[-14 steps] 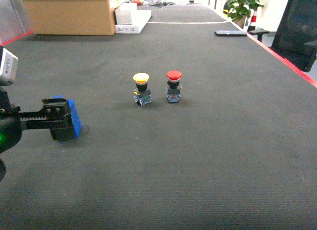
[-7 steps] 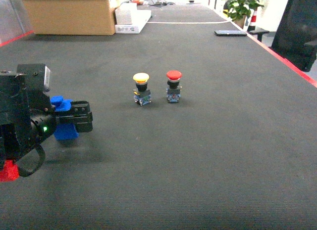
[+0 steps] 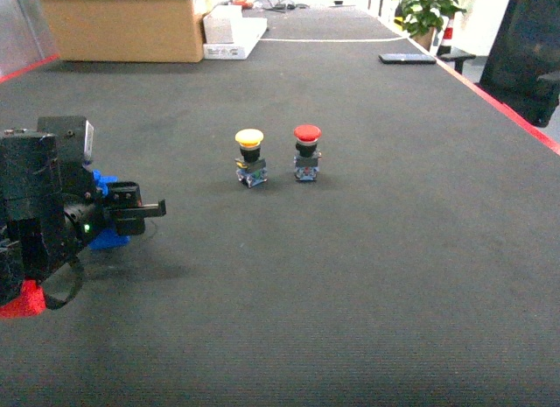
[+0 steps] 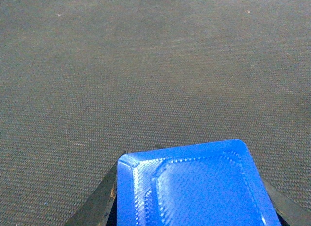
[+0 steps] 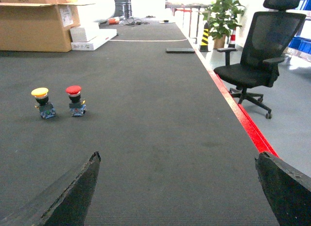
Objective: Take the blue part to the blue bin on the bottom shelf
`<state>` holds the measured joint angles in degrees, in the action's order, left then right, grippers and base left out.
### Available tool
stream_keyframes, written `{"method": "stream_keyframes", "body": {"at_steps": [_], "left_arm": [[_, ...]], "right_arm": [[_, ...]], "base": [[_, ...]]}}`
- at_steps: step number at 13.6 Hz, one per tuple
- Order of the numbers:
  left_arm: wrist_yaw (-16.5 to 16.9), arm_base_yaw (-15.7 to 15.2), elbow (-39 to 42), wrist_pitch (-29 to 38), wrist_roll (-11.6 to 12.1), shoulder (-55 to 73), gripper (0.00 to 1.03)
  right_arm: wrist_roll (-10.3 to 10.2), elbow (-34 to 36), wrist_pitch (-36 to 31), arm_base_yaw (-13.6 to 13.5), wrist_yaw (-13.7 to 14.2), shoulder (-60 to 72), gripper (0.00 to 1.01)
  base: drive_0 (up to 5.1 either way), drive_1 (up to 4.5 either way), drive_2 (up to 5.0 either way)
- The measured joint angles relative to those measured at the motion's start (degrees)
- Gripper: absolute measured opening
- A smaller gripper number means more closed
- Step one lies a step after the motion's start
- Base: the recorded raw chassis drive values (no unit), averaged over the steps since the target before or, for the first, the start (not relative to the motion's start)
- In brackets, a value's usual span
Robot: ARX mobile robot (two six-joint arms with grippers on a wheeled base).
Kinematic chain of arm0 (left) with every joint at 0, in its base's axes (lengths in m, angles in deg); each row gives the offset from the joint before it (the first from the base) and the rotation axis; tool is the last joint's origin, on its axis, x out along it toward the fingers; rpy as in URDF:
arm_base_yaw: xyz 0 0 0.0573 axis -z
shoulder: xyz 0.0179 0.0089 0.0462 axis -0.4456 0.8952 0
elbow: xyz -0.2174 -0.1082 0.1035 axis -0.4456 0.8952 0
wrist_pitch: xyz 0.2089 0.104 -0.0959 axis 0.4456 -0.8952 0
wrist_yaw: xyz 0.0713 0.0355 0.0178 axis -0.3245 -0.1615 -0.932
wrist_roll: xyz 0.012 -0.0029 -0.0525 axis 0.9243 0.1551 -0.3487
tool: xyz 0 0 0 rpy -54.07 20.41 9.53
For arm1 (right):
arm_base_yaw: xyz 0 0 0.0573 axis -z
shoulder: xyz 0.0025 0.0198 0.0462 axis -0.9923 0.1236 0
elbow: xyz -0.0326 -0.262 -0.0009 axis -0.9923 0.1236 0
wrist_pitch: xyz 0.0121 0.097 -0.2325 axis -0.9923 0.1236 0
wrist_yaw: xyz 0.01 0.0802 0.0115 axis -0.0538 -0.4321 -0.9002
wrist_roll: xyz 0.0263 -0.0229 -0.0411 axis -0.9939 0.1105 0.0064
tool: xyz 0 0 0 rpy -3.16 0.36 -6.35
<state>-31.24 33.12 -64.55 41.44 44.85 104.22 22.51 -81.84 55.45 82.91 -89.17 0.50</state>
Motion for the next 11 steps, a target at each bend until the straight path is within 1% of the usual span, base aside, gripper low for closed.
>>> {"method": "stream_keyframes", "body": {"at_steps": [2, 3, 4, 5, 6, 7, 8, 9, 11], "left_arm": [[0.46, 0.15, 1.6, 1.46, 1.33, -0.46, 0.46], [0.35, 0.15, 5.03, 2.47, 1.68, -3.02, 0.46], [0.35, 0.22, 9.86, 4.55, 1.95, -8.66, 0.46], [0.42, 0.2, 14.19, 4.17, 2.21, -16.63, 0.46], [1.29, -0.13, 19.78, 2.29, 2.45, -27.41, 0.46], [1.27, 0.15, 24.65, -1.11, 2.91, -36.04, 0.46], [0.74, 0.81, 29.51, -6.23, 3.28, -45.13, 0.45], [-0.09, 1.25, 34.23, -14.49, 3.37, -58.01, 0.45], [-1.4, 1.75, 37.18, -27.15, 3.02, -77.2, 0.45]], "right_arm": [[0.0, 0.0, 0.0, 0.0, 0.0, 0.0, 0.98], [0.0, 0.0, 0.0, 0.0, 0.0, 0.0, 0.98], [0.0, 0.0, 0.0, 0.0, 0.0, 0.0, 0.98], [0.0, 0.0, 0.0, 0.0, 0.0, 0.0, 0.98], [0.0, 0.0, 0.0, 0.0, 0.0, 0.0, 0.98], [0.0, 0.0, 0.0, 0.0, 0.0, 0.0, 0.98], [0.0, 0.0, 0.0, 0.0, 0.0, 0.0, 0.98], [0.0, 0.0, 0.0, 0.0, 0.0, 0.0, 0.98], [0.0, 0.0, 0.0, 0.0, 0.0, 0.0, 0.98]], "base": [[0.0, 0.0, 0.0], [0.0, 0.0, 0.0], [0.0, 0.0, 0.0], [0.0, 0.0, 0.0], [0.0, 0.0, 0.0], [0.0, 0.0, 0.0], [0.0, 0.0, 0.0], [0.0, 0.0, 0.0], [0.0, 0.0, 0.0]]}}
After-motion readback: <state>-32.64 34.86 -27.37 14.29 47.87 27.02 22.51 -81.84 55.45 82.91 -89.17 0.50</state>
